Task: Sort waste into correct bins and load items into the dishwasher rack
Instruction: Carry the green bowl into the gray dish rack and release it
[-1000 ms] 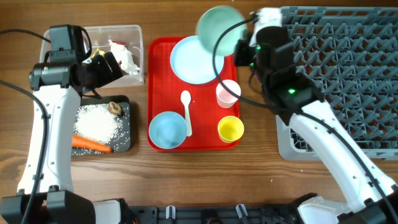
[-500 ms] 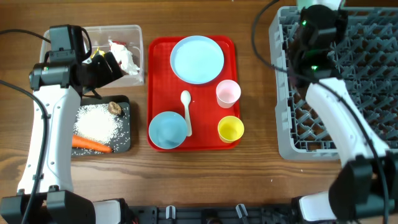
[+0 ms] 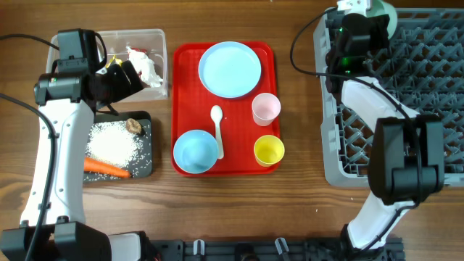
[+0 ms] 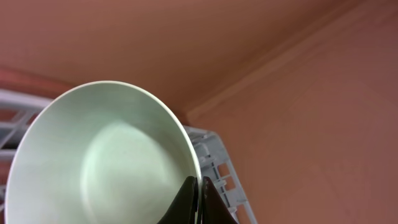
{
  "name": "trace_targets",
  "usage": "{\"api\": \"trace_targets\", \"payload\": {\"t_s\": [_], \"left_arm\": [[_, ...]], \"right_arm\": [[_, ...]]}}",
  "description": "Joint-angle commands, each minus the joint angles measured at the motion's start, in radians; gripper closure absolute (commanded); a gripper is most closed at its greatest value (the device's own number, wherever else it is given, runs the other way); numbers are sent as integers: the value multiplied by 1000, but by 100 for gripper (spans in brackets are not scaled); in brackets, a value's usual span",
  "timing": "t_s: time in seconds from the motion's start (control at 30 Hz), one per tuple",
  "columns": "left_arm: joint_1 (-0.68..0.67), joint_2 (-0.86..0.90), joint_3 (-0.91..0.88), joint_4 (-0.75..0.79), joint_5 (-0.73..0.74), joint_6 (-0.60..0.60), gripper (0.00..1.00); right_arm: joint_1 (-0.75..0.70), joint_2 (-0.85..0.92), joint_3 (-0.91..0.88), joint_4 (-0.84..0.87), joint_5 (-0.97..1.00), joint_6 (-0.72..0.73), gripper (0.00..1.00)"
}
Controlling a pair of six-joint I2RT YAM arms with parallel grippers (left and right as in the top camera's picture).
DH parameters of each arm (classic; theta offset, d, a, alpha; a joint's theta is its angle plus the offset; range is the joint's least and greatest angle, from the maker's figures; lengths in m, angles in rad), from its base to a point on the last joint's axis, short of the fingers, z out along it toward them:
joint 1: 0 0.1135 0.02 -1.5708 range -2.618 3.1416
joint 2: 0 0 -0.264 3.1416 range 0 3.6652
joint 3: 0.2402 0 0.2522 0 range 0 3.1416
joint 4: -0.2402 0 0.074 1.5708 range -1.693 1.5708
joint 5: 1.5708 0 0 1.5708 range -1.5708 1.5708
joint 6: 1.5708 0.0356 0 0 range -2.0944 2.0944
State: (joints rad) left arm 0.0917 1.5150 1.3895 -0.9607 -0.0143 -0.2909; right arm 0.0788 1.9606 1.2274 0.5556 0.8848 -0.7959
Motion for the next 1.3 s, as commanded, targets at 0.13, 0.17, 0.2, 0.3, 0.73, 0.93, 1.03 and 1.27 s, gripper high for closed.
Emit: {"api": "trace_targets", "payload": {"t_s": [0.13,0.17,0.2,0.3,0.73,0.93,1.03,1.27], "left_arm": [[4,0,10,2,-10,-9,0],[4,0,10,2,-10,-9,0],[4,0,10,2,-10,-8,0],[4,0,10,2,-10,-9,0],[4,0,10,2,-10,-8,0],[4,0,10,2,-10,-8,0],[4,0,10,2,-10,-9,0],[4,0,10,2,-10,-8,0]], "right_arm": [[2,45,9,-10,13,2,96],[2,45,9,-13,13,12,96],[2,45,9,-19,13,13,96],[4,45,9,-40,13,24,96],[30,45,9,-222,18,144,96],[45,45,9,-251,28,144,80],[59,45,9,-259,37,142,53],[111,45,9,-264,40,142,41]]}}
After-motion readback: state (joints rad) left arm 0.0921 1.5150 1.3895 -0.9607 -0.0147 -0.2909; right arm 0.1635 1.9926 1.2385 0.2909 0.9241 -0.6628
